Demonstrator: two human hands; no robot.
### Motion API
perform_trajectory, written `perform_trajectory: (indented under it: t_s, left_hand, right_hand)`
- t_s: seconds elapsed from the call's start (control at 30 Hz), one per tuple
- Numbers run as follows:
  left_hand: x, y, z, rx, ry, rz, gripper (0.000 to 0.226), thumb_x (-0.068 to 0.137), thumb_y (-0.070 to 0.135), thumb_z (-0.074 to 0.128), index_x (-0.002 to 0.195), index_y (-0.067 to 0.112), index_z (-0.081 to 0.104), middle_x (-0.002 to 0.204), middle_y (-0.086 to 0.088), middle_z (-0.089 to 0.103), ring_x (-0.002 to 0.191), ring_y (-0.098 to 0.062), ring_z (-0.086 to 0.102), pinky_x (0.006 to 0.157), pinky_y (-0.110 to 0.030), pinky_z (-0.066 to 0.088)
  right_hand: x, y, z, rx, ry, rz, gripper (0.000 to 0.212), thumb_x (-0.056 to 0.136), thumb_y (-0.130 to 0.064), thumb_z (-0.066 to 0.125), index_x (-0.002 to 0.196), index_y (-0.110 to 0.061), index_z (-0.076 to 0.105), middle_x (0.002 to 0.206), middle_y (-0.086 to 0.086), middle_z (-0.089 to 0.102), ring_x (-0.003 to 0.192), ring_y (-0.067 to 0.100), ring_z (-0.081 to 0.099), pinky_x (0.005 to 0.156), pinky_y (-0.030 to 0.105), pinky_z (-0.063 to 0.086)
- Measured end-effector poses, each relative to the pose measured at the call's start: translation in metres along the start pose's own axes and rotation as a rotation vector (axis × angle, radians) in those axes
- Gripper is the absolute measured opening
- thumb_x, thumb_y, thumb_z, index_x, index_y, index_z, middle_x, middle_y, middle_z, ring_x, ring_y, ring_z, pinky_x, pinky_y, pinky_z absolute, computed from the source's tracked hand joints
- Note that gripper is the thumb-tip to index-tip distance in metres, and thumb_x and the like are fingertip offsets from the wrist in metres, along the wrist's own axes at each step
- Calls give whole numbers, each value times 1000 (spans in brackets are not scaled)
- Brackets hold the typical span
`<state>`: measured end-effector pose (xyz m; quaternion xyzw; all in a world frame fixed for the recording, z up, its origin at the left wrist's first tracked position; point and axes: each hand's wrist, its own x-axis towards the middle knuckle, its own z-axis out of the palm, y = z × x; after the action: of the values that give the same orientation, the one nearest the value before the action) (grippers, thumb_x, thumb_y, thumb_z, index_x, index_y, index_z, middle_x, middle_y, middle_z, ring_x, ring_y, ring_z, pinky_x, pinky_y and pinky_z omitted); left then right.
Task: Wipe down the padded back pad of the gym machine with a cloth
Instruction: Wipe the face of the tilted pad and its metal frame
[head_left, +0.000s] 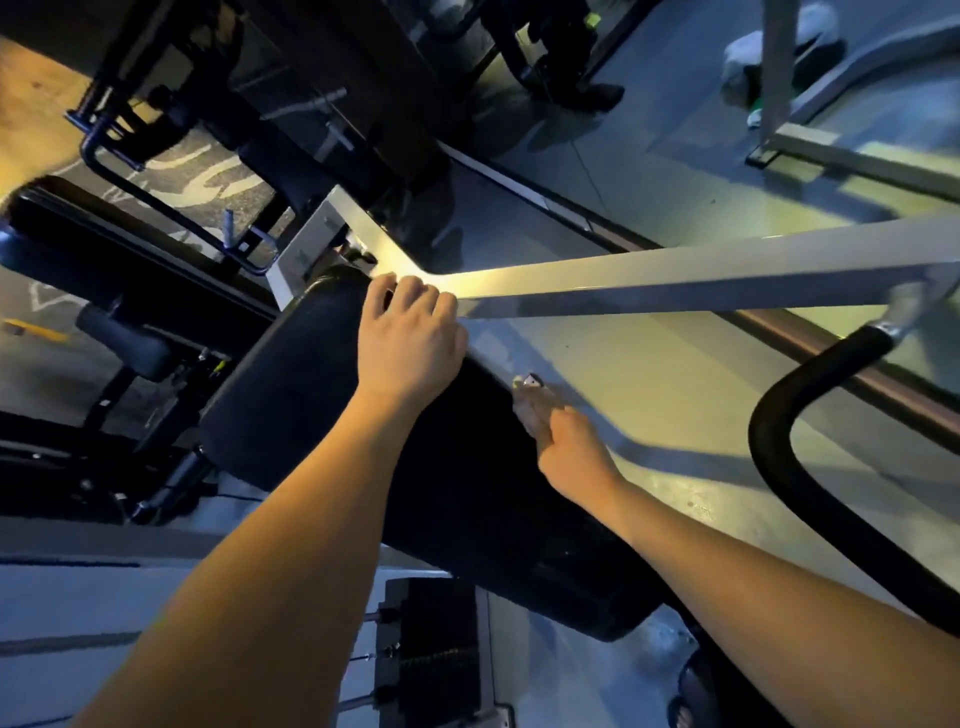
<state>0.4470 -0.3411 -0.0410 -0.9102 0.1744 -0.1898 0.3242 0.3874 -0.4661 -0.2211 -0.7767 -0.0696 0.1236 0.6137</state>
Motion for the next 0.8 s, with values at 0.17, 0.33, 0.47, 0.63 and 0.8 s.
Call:
perform_trajectory:
  t_s: [0.17, 0.33, 0.47, 0.63, 0.8]
  left_hand:
    - [-4, 6, 19, 160, -60, 1, 18, 87, 16, 46, 86, 12, 63, 85, -7, 67, 91, -34, 55, 107, -52, 28]
    - [-2, 8, 20, 198, -20, -4, 18, 87, 14, 44, 83, 12, 62, 79, -8, 63, 83, -33, 53, 100, -51, 34]
    - [-2, 7, 24, 217, -12, -10, 20, 89, 15, 43, 83, 12, 61, 78, -8, 61, 82, -33, 51, 100, -50, 33]
    - [-1, 10, 22, 231, -6, -43, 21, 88, 13, 42, 80, 11, 62, 75, -9, 60, 80, -32, 50, 100, -50, 32]
    - [-1, 12, 23, 260, -20, -58, 22, 89, 15, 42, 80, 12, 62, 75, -8, 59, 79, -32, 49, 100, -49, 32]
  right_hand:
    - [1, 28, 6, 33, 23, 163, 15, 103, -6, 46, 97, -3, 59, 82, 4, 55, 82, 24, 48, 63, 26, 35]
    - [41, -33, 8, 113, 16, 10, 28, 109, -25, 45, 109, -2, 61, 99, 12, 64, 87, 26, 51, 69, 35, 33]
    - [29, 7, 11, 121, 26, 28, 14, 101, -3, 45, 96, 1, 58, 87, 7, 60, 85, 29, 55, 69, 33, 39]
    - [-8, 107, -4, -4, -152, 300, 37, 92, 9, 40, 109, -11, 67, 97, 7, 67, 94, 23, 58, 78, 24, 41]
    - [20, 67, 2, 84, -111, 239, 24, 100, -1, 46, 96, -21, 57, 75, -7, 51, 71, 14, 50, 63, 21, 39]
